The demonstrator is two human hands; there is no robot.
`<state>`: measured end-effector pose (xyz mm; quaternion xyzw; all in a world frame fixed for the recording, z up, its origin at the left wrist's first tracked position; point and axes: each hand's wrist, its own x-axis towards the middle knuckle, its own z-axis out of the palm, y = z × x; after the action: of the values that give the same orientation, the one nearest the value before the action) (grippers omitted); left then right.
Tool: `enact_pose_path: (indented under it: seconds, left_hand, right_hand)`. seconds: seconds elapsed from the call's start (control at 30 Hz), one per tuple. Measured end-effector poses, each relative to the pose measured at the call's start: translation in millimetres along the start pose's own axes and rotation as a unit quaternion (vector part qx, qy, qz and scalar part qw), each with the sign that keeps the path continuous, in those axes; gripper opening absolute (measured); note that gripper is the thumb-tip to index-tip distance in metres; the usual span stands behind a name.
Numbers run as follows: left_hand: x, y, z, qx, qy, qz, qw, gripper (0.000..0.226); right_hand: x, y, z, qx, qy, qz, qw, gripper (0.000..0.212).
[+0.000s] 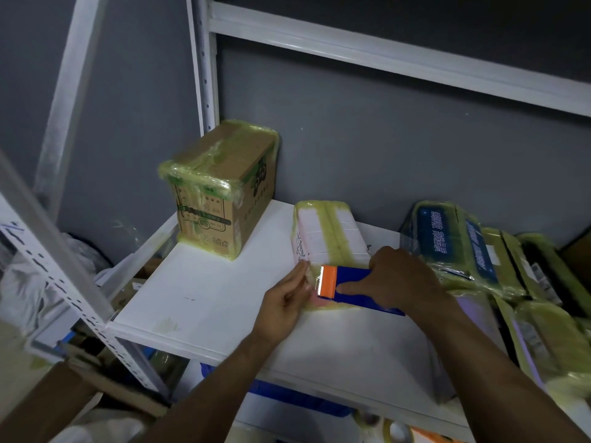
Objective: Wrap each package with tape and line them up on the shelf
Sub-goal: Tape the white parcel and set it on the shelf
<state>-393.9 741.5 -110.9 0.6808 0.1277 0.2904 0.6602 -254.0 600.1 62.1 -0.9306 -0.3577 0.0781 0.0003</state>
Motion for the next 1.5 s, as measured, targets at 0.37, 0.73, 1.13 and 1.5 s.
enact_pose_path:
  seconds: [0.37,0.73,1.13,1.5]
  left_hand:
    - [35,9,-24,0.270,-0.055,0.139,0.951,0.054]
    - [53,16,-39,0.363,-0.093,0.185,0.909,0.051]
    - [55,12,-30,0.369,-0.116,0.202,0.900,0.051]
    - [51,33,-17,0.426,-0.093,0.233,0.869,0.052]
  right_hand:
    - [3,11,5,0.030,-0.004,0.002,1.000,0.081]
    - [-6,26,-8,0.067,-0.001,-0.010,0.998,0.062]
    - [-2,48,-19,0.018,-0.001,0.036,0.999,0.084]
    - [10,47,-12,-0.013,-0.024,0.025,0.999,0.094]
